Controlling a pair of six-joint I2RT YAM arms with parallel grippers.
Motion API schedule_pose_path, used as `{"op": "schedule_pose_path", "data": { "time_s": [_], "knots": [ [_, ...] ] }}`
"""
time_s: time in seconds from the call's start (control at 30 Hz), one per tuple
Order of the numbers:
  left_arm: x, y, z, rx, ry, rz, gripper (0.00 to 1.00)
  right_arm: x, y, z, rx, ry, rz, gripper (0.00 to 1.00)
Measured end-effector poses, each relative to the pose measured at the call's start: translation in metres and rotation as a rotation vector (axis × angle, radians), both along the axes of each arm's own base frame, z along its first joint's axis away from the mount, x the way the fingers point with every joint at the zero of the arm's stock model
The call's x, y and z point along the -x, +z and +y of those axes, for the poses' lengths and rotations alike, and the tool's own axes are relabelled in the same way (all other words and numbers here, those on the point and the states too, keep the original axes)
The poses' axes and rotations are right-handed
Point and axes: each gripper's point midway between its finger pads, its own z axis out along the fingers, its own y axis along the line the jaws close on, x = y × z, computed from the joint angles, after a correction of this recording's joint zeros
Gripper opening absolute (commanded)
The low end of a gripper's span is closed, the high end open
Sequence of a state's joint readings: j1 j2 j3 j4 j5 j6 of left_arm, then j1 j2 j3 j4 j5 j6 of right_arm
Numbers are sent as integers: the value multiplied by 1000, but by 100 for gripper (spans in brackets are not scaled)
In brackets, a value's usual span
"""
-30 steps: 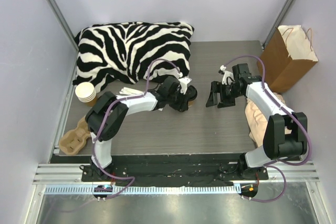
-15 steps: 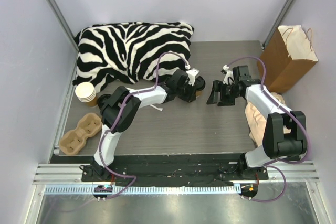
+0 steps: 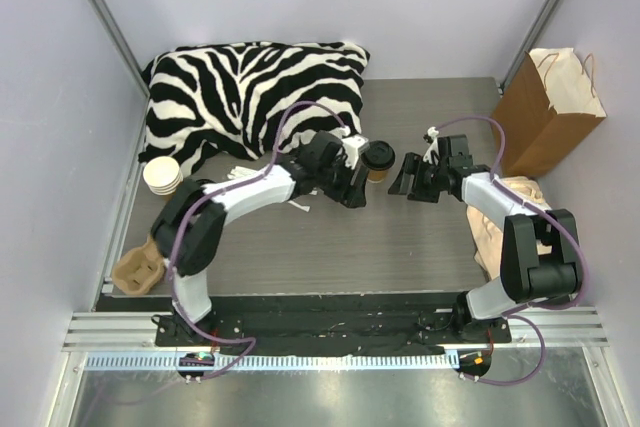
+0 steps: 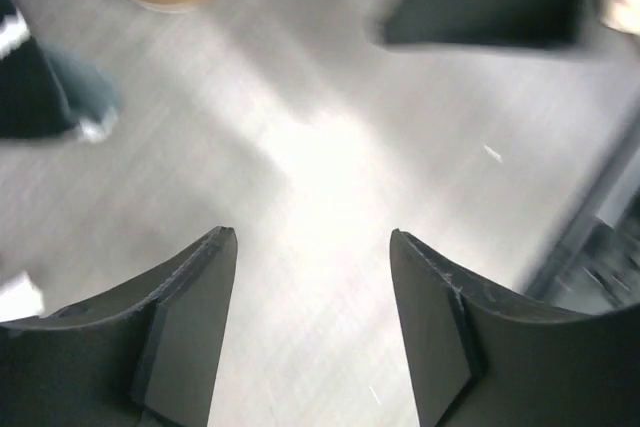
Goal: Pack the takeout coffee
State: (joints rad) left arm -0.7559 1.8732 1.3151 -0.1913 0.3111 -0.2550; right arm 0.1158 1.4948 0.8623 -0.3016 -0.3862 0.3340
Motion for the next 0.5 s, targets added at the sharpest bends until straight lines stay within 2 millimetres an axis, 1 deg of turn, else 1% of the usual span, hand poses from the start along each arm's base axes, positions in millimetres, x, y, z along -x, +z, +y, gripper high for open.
{"op": "schedule_pose_path", "data": {
  "time_s": [0.1, 0.17, 0.23, 0.27, 0.33, 0.43, 0.5],
  "knots": [
    [22, 33, 19, 32, -15, 8, 74, -6, 0, 10, -16, -2, -21, 68],
    [30, 55, 31, 62, -14, 5, 79, -13, -1, 17, -26, -7, -35, 68],
    [32, 78, 51, 91, 3, -5, 82, -18, -7, 21, -34, -16, -33, 68],
    [30, 86, 60, 99, 18, -11, 83, -20, -10, 23, -38, -22, -31, 68],
    [24, 104, 86, 115, 57, -26, 84, -24, -19, 26, -45, -37, -18, 68],
    [20, 118, 124, 114, 102, -28, 86, -32, -30, 29, -55, -62, -2, 68],
    [22, 119, 151, 100, 126, 5, 86, -38, -33, 30, -64, -79, -4, 67]
  ]
}}
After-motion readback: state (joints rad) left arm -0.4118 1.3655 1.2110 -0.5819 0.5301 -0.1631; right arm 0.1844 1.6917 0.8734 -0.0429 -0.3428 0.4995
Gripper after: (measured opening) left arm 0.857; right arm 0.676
